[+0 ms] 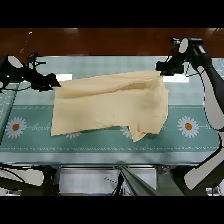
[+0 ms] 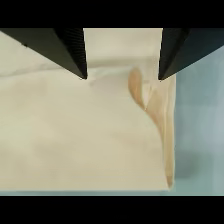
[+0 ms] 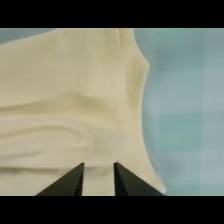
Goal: Fold the shirts.
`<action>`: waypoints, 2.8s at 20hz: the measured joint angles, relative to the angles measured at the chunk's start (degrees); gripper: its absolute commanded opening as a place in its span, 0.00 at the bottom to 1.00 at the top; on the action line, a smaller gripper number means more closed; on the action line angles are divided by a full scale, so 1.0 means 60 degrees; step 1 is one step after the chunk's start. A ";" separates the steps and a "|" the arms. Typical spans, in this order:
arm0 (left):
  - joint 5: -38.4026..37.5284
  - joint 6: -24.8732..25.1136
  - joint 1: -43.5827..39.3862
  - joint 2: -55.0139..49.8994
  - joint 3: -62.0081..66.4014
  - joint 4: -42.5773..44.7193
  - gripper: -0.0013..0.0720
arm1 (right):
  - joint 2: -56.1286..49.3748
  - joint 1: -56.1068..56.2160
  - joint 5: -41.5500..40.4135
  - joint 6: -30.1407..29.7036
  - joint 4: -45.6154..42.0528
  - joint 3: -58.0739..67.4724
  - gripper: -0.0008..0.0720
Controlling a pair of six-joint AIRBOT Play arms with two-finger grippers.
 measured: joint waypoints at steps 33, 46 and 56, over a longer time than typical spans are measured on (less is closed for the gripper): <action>-0.1566 0.2641 0.1861 0.1785 -0.6867 -0.2900 0.04 | 0.5380 -0.3854 0.0372 -0.4470 0.4397 -0.7417 0.74; -0.1537 0.3126 0.1993 0.1840 -0.6867 -0.3013 0.05 | 0.7318 -0.3406 -0.1701 -0.4783 0.5584 -1.1854 0.73; -0.1373 0.3687 0.1993 0.1931 -0.6634 -0.3661 0.04 | 0.6991 -0.1800 -0.3676 -0.3435 0.5778 -1.1865 0.06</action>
